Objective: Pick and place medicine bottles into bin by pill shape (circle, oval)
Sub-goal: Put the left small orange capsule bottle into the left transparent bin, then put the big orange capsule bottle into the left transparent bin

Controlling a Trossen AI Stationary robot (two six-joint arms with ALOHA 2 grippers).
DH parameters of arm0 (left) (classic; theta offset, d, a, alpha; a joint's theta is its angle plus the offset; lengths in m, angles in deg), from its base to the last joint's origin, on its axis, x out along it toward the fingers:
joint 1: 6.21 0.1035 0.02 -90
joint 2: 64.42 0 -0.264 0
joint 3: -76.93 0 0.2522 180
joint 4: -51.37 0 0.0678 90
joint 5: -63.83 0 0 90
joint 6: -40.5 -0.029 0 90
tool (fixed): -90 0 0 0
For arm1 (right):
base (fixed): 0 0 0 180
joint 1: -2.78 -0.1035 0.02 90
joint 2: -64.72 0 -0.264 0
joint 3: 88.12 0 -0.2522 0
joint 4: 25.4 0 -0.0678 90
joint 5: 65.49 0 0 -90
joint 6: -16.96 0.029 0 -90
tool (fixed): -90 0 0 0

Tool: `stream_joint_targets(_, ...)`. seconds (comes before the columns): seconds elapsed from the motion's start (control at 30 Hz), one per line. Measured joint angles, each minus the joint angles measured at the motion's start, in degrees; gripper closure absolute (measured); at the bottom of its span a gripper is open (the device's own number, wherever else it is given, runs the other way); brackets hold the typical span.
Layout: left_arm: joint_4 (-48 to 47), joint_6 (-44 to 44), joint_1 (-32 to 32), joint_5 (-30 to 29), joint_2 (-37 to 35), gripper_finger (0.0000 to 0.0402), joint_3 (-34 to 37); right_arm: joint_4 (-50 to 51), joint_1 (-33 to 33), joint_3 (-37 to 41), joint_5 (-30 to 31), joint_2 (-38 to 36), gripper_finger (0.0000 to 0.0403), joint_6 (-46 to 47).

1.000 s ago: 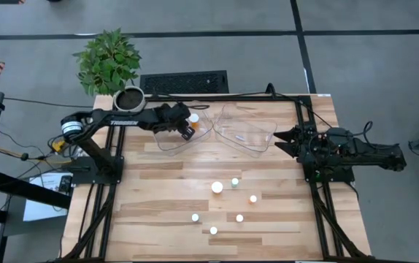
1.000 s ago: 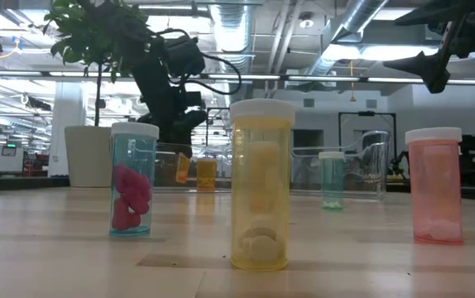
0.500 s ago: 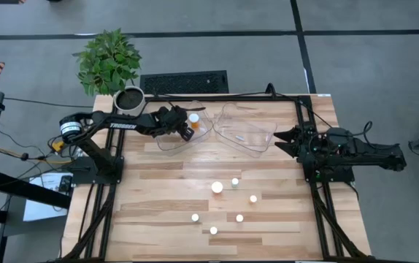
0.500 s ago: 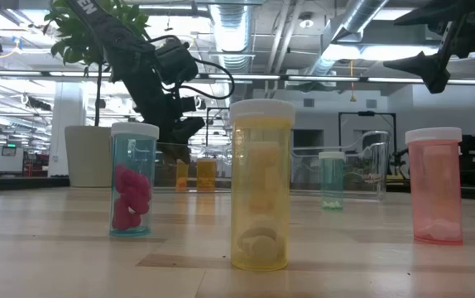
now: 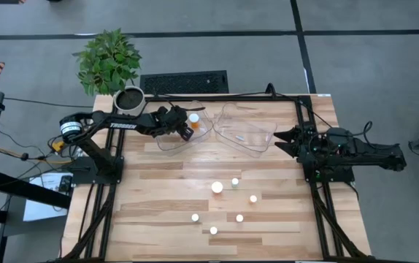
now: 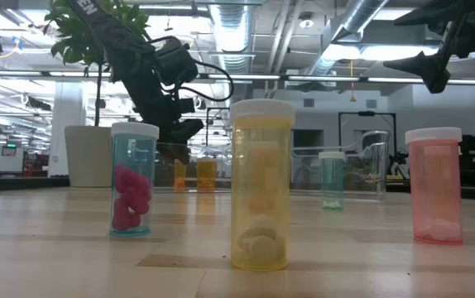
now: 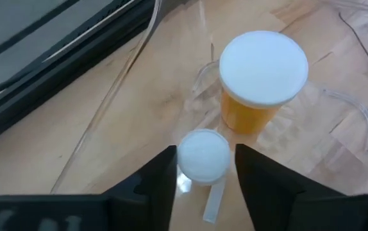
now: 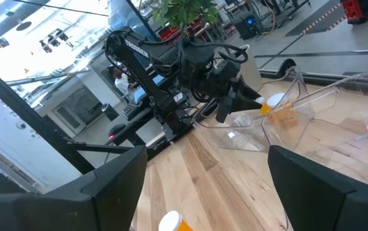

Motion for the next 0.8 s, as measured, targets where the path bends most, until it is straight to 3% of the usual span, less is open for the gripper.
stream_joint_targets(0.33, -0.1, 0.2, 0.0, 0.3, -1.0, 0.0161, 0.0, 0.0, 0.0, 0.0, 0.0, 0.0, 0.0069, 0.0)
stream_joint_targets(0.67, -3.4, -1.1, -0.2, 0.7, -9.1, 0.0155, 0.0, 0.0, 0.0, 0.0, 0.0, 0.0, 0.0069, -0.1)
stream_joint_targets(0.8, -3.2, -1.2, -1.2, 6.1, -14.9, 0.0154, 0.0, 0.0, 0.0, 0.0, 0.0, 0.0, 0.0069, -0.1)
